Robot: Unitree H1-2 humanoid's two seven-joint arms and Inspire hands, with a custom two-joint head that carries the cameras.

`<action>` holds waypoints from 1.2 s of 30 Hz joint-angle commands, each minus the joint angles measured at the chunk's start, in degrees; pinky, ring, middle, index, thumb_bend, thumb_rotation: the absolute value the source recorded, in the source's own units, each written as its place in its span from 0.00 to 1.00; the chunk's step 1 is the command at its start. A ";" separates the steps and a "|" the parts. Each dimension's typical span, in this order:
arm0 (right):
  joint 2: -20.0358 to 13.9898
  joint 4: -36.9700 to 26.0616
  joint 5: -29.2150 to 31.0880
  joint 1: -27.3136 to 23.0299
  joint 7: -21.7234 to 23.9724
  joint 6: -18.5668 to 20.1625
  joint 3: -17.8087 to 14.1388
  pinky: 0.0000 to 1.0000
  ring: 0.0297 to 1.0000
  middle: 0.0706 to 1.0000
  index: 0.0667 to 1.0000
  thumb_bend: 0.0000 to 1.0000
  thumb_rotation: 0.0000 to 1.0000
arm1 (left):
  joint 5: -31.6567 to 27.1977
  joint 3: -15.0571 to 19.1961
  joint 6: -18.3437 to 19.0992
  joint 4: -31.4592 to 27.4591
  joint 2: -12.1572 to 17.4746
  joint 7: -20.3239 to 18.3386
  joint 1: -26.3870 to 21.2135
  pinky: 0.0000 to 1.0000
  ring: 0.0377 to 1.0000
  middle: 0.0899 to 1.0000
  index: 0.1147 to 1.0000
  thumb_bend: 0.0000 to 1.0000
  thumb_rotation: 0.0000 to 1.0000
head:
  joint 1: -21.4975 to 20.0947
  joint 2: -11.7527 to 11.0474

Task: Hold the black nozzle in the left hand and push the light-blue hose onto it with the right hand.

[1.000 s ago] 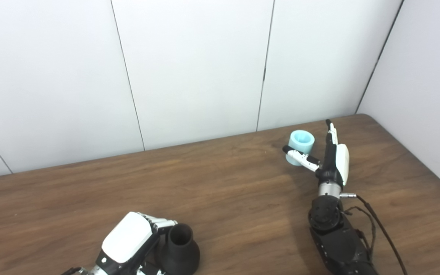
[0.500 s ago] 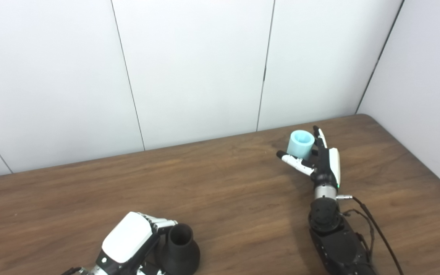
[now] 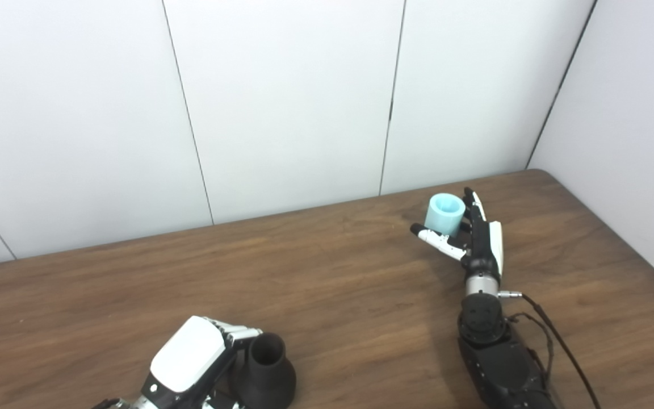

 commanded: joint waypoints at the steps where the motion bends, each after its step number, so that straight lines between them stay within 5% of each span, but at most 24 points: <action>1: -0.02 1.07 0.96 -1.64 0.98 -1.30 -0.30 0.82 0.90 0.92 0.92 0.97 0.32 | 1.38 -2.44 -1.46 1.10 0.94 -4.60 4.56 0.19 0.22 0.35 0.46 0.52 0.00 | 0.02 0.10; 9: 0.04 2.64 1.99 -2.54 -0.27 -2.30 -1.04 0.80 0.86 0.87 0.88 0.94 0.28 | 1.36 -1.94 -1.45 0.70 0.90 -5.09 5.23 0.23 0.27 0.37 0.46 0.52 0.00 | 0.16 0.28; 17: -0.87 3.53 -2.63 -3.98 -2.26 1.40 0.78 0.70 0.79 0.81 0.82 0.96 0.25 | 1.48 -1.07 -1.38 -0.39 1.06 -6.21 5.87 0.24 0.29 0.37 0.46 0.52 0.00 | 0.82 0.57; 26: -0.83 6.20 -4.10 -5.48 -5.26 0.86 0.70 0.59 0.67 0.68 0.68 0.90 0.09 | 1.74 -0.21 -1.37 -0.83 1.07 -6.66 6.39 0.22 0.26 0.35 0.46 0.52 0.00 | 0.98 0.71; 31: -0.22 5.26 -4.57 -5.37 -7.62 1.26 0.28 0.48 0.56 0.57 0.57 0.82 0.00 | 1.56 -0.22 -1.42 -0.64 1.03 -6.43 6.53 0.19 0.23 0.37 0.44 0.52 0.00 | 0.83 0.75; 33: -0.29 4.99 -4.82 -5.29 -7.86 1.78 0.48 0.43 0.53 0.54 0.48 0.58 0.10 | 1.43 -0.32 -1.44 -0.68 1.03 -6.45 6.51 0.19 0.22 0.34 0.45 0.52 0.00 | 0.83 0.75; 35: -0.34 4.58 -5.33 -5.16 -8.20 2.11 0.74 0.41 0.51 0.52 0.46 0.53 0.12 | 1.56 -0.16 -1.41 -0.77 0.95 -6.52 6.60 0.20 0.24 0.35 0.45 0.52 0.00 | 0.83 0.75; 36: -0.34 4.42 -5.45 -5.11 -8.29 2.23 0.80 0.38 0.48 0.46 0.46 0.53 0.05 | 1.61 -0.09 -1.40 -0.81 0.92 -6.56 6.63 0.22 0.26 0.35 0.46 0.52 0.00 | 0.83 0.75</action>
